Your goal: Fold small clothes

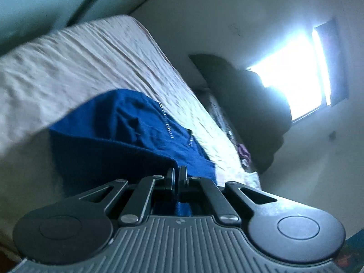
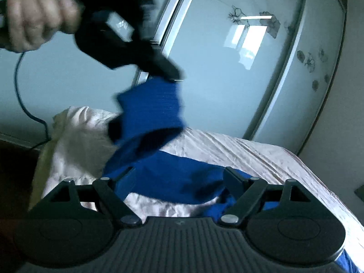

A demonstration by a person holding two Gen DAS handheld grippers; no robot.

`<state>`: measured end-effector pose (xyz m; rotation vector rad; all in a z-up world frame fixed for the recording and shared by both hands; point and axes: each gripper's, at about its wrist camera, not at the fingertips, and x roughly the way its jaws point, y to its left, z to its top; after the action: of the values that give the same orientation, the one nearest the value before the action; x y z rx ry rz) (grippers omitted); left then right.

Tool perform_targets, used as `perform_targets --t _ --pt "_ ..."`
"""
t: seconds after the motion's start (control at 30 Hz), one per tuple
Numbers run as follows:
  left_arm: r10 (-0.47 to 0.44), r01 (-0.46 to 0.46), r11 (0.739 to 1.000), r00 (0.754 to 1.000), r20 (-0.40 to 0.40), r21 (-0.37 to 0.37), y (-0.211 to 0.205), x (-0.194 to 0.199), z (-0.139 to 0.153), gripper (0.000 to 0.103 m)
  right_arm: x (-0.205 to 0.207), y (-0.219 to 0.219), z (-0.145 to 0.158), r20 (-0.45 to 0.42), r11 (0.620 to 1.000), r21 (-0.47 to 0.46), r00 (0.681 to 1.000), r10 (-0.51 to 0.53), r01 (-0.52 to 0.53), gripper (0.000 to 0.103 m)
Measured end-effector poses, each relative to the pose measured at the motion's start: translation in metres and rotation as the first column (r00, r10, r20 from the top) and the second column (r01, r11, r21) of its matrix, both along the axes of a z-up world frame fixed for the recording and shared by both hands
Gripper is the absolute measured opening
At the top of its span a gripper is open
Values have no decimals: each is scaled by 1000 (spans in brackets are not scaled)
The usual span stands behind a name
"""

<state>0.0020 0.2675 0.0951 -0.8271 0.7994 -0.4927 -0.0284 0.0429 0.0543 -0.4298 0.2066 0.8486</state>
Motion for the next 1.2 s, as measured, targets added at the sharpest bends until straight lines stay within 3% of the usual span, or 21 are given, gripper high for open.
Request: perform_targets --t 0.23,0.33,0.43,0.5,0.53,0.6,0.63,0.7,0.77,0.83,0.87,0.93,1.0,1.1,1.13,1.17,1.2 --pt "-55 50 997 996 -66 -67 -32 24 -22 0 2 -17 12 -26 985 166 999 -33 37 82" --pt "-74 71 996 994 -80 -46 -42 37 -29 3 15 -26 13 -87 976 199 993 -76 92 33" --pt "-61 59 998 995 -81 -21 -41 44 -31 8 32 -38 10 -214 963 226 972 -100 149 23" --pt "-39 40 999 998 -57 22 -38 43 -28 15 53 -49 2 -322 945 258 940 -112 201 22" --pt "-25 27 998 999 -38 58 -37 40 -24 28 63 -56 -3 -396 931 281 912 -108 232 22" --pt "-7 6 987 1000 8 159 -38 32 -18 51 83 -73 -15 -541 894 326 836 -90 307 22" --pt "-10 3 977 999 32 214 -41 28 -16 57 94 -83 -23 -622 869 347 780 -69 354 23" --pt "-49 20 941 996 78 337 -50 20 -14 59 108 -99 -40 -735 823 388 678 5 415 23" --pt "-118 51 876 987 111 480 -66 13 -15 59 120 -114 -57 -819 764 431 563 108 480 32" --pt "-185 65 796 973 140 602 -84 5 -20 60 125 -123 -71 -854 720 453 488 181 525 49" --pt "-216 67 756 965 151 651 -92 2 -23 60 125 -125 -74 -855 703 471 472 214 534 54" --pt "-277 66 671 946 167 738 -110 -1 -34 60 125 -127 -74 -853 689 484 466 234 540 56" --pt "-319 65 608 933 169 791 -124 -2 -46 60 121 -124 -69 -849 716 468 489 201 518 56" --pt "-373 84 554 915 157 828 -136 -5 -57 60 120 -122 -60 -833 760 428 539 121 489 55" --pt "-389 89 539 908 154 838 -141 -4 -60 59 121 -122 -60 -834 761 427 539 122 489 50" --pt "-405 89 522 901 155 848 -146 -4 -64 59 124 -123 -61 -837 756 426 534 121 497 35" --pt "-414 83 509 896 159 857 -151 -5 -65 59 126 -124 -61 -839 752 424 531 116 505 28"
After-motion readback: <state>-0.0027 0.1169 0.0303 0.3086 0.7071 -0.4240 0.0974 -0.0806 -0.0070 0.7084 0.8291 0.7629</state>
